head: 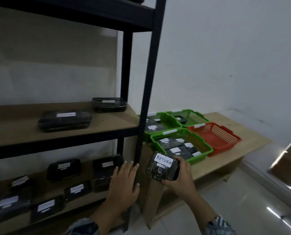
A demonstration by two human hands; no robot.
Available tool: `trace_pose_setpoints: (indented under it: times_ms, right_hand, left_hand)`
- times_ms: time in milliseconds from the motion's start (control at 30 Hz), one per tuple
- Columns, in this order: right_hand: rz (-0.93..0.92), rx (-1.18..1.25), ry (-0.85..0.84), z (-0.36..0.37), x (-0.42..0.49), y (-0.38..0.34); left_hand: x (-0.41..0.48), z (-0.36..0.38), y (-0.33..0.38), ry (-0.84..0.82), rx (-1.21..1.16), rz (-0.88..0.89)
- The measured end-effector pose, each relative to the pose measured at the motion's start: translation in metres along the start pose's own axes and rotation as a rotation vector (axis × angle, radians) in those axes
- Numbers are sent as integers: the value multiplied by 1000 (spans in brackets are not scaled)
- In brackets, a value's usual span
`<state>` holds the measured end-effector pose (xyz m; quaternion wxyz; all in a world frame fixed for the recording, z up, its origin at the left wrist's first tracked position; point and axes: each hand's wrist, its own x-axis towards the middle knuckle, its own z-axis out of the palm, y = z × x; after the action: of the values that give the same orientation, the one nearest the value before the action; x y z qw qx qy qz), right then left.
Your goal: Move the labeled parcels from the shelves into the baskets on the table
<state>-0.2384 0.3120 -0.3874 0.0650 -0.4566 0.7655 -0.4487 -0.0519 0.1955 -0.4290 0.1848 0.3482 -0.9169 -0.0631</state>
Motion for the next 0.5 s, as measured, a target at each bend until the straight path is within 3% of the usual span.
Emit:
trace_pose_setpoints:
  times_ms: [200, 500]
  right_hand:
    - [102, -47, 70, -24, 54, 56]
    - [190, -79, 66, -38, 177, 112]
  left_hand:
    - [85, 42, 35, -42, -26, 109]
    - [231, 93, 54, -57, -198, 52]
